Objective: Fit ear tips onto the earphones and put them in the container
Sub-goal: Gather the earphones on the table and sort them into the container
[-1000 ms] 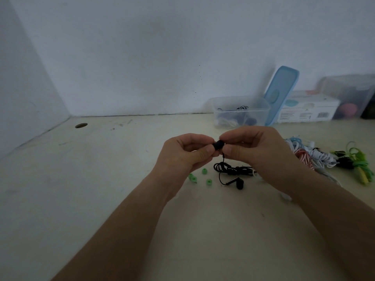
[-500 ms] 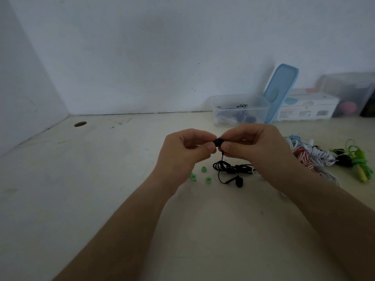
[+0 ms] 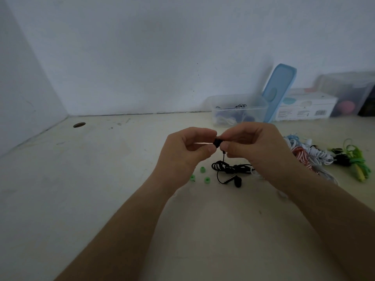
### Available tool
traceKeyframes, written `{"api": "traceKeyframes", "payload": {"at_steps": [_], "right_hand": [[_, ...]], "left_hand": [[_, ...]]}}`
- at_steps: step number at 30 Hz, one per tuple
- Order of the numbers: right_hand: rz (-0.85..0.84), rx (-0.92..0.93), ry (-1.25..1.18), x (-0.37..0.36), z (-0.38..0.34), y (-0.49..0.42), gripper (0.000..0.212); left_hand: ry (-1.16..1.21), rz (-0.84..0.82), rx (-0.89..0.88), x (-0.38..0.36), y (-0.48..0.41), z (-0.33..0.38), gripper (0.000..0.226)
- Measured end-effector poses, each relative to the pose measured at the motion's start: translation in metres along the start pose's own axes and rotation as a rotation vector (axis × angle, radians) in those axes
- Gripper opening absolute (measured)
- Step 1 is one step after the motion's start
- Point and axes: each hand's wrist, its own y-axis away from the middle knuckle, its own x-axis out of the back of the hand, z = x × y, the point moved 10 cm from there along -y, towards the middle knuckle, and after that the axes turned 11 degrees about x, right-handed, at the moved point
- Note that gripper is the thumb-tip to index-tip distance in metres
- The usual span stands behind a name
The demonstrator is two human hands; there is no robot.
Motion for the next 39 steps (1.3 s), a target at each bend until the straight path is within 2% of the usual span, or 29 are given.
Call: {"api": "traceKeyframes", "payload": {"at_steps": [6, 11, 19, 22, 24, 26, 28, 30, 35, 39], "right_hand": [[0.037, -0.012, 0.019, 0.005, 0.001, 0.001, 0.017], [0.023, -0.042, -0.017, 0.002, 0.004, 0.003, 0.020], [0.041, -0.060, -0.025, 0.003, 0.007, 0.003, 0.009], [0.002, -0.015, 0.097, 0.003, 0.005, 0.000, 0.004], [-0.094, 0.056, 0.377, 0.004, -0.001, -0.002, 0.012], [-0.276, 0.048, 0.656, -0.002, 0.003, -0.001, 0.036], [-0.467, -0.018, 0.808, -0.009, 0.015, 0.005, 0.059], [-0.599, -0.040, 0.936, -0.017, 0.025, 0.010, 0.067], [-0.689, 0.010, 1.121, -0.029, 0.021, 0.012, 0.042], [-0.618, -0.012, 0.982, -0.025, 0.020, 0.004, 0.024]], "left_hand": [[-0.122, -0.009, -0.102, -0.012, 0.003, 0.011, 0.033], [-0.117, 0.006, -0.113, -0.009, 0.002, 0.013, 0.033], [-0.141, 0.048, -0.118, -0.003, 0.001, 0.014, 0.024], [-0.170, 0.050, -0.129, -0.004, 0.002, 0.014, 0.025], [-0.216, 0.067, -0.139, -0.003, 0.001, 0.014, 0.026], [-0.296, 0.097, -0.136, 0.000, -0.001, 0.013, 0.025], [-0.358, 0.127, -0.118, 0.002, -0.002, 0.009, 0.024], [-0.395, 0.140, -0.103, 0.004, -0.003, 0.005, 0.024], [-0.464, 0.060, -0.044, -0.001, -0.006, -0.007, 0.027], [-0.500, 0.056, -0.028, -0.002, -0.006, -0.004, 0.022]]}}
